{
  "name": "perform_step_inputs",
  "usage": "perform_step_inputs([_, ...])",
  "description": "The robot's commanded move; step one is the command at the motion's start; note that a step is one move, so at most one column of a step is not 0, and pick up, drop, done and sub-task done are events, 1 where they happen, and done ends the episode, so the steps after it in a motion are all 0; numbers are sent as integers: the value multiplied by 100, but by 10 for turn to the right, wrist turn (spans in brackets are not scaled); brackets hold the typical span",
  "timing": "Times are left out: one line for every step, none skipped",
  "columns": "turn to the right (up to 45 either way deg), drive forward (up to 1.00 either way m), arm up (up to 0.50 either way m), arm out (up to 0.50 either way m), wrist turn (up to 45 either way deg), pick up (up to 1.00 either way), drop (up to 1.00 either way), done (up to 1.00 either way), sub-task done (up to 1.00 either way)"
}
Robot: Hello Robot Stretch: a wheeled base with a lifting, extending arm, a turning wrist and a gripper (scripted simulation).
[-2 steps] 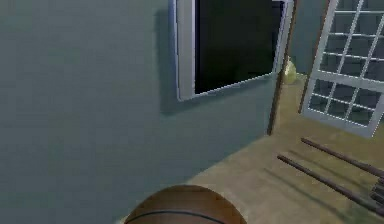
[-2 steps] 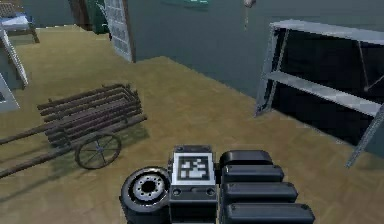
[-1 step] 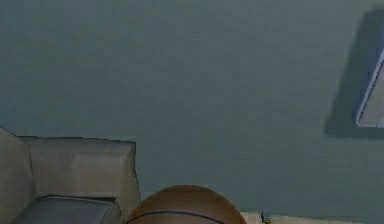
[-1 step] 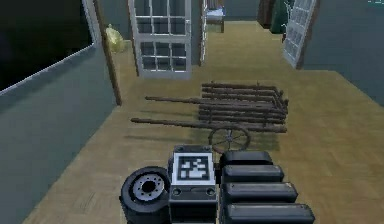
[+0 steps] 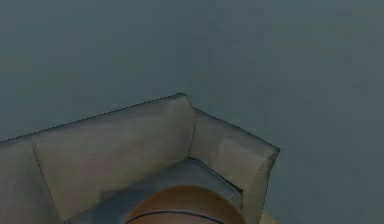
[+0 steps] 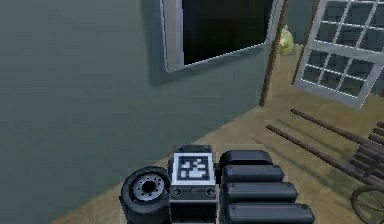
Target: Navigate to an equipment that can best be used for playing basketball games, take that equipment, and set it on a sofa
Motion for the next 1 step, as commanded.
perform_step_inputs([-60,0,0,0,0,0,0,0,0])
